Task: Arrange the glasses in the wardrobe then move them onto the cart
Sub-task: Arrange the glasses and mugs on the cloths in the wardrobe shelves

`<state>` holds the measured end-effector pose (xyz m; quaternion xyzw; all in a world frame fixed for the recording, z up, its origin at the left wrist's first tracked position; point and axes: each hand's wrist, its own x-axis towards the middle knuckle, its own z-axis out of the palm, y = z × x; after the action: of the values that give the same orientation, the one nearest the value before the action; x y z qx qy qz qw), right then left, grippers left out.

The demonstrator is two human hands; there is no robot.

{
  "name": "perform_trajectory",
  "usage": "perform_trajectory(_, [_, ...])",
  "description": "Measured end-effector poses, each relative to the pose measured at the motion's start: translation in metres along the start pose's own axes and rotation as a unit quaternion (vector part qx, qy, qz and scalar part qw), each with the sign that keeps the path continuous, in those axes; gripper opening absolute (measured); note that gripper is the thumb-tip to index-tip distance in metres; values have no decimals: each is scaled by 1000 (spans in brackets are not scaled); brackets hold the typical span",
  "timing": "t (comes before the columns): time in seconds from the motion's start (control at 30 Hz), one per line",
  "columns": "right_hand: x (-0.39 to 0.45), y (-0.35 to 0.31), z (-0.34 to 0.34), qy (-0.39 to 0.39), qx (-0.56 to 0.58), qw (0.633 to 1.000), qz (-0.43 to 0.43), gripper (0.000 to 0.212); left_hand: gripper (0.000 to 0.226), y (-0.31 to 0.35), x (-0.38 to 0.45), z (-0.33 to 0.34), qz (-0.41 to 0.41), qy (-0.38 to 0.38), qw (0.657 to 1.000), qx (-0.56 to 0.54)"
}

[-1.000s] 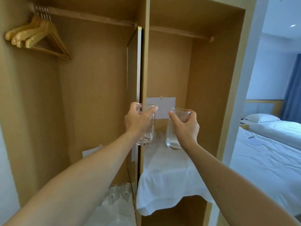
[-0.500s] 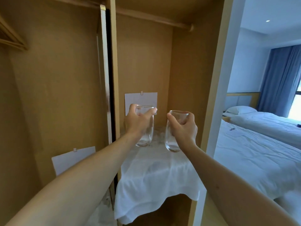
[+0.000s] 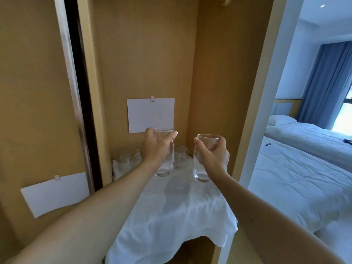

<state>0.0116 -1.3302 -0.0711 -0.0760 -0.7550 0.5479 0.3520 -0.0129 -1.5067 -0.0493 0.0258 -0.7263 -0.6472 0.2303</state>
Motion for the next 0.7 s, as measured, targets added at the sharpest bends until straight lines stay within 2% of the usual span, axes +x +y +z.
perform_trajectory(0.1, [17,18,10,-1,-7,1000,14,67,67,-16,16,16,-12,6,1000,2])
perform_trajectory(0.27, [37,45,20,-8,-17,999,31,60,62,-40,26,37,-21,12,1000,0])
perform_trajectory(0.4, [51,66,27,-17,-22,999,44,65,56,-56,30,50,-18,25,999,26])
perform_trajectory(0.57, [66,93,35,-54,-18,997,58,61,61,-79,39,69,-42,9,998,55])
perform_trajectory(0.7, [84,119,45,-99,-14,993,60,59,66,-94,45,88,-56,27,995,74])
